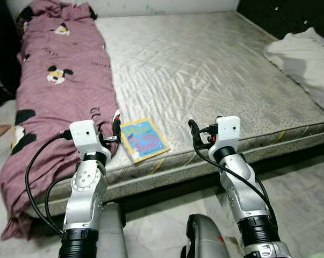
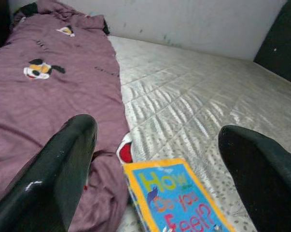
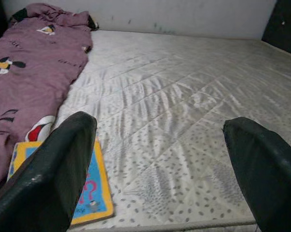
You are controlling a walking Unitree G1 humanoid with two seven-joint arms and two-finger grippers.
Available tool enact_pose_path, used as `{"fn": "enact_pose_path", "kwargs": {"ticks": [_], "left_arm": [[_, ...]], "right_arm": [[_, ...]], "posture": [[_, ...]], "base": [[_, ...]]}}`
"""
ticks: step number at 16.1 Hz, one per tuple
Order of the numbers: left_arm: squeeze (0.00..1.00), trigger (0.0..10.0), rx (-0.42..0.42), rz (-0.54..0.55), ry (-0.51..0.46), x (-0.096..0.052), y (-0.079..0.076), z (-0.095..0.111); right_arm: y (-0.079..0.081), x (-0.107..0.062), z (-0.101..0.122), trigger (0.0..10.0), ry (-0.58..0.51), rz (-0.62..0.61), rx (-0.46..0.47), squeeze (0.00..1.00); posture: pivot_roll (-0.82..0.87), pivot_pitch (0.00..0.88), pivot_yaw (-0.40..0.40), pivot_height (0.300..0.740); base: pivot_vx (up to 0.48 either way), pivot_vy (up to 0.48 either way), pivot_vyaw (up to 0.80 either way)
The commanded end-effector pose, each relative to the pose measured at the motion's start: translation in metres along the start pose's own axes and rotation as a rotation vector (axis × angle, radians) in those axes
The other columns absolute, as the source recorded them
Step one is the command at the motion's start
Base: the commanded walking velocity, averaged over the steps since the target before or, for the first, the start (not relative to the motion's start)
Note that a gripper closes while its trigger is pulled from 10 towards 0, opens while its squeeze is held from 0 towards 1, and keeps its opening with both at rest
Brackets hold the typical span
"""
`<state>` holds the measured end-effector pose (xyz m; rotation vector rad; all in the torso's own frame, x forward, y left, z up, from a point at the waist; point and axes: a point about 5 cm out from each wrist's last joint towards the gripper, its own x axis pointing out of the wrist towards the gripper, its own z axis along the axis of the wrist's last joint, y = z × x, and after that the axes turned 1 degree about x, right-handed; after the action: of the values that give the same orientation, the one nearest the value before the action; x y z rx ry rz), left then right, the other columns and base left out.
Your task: Clean up the room
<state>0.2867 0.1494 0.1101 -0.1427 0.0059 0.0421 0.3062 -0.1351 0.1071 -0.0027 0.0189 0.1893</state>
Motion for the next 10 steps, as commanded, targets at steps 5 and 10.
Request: {"fn": "enact_pose_path", "kwargs": {"ticks": [5,10], "left_arm": [[0.00,10.0,-0.004,-0.020,-0.008,0.0016,-0.0026,0.0018],[0.00,10.0,-0.008,-0.025,-0.003,0.0015,-0.0034,0.0009]], "right_arm": [[-0.0003,0.0016,0.0015,10.0,-0.006,-0.001,-0.009,0.00],[-0.0005,0.0013,0.0011,10.0,-0.004,-0.002,-0.007,0.00]], "posture": [[0.01,0.052,-0.033,0.625],[0.01,0.054,-0.033,0.625]], "base": [[0.368,0.000,0.00],[0.359,0.000,0.00]]}}
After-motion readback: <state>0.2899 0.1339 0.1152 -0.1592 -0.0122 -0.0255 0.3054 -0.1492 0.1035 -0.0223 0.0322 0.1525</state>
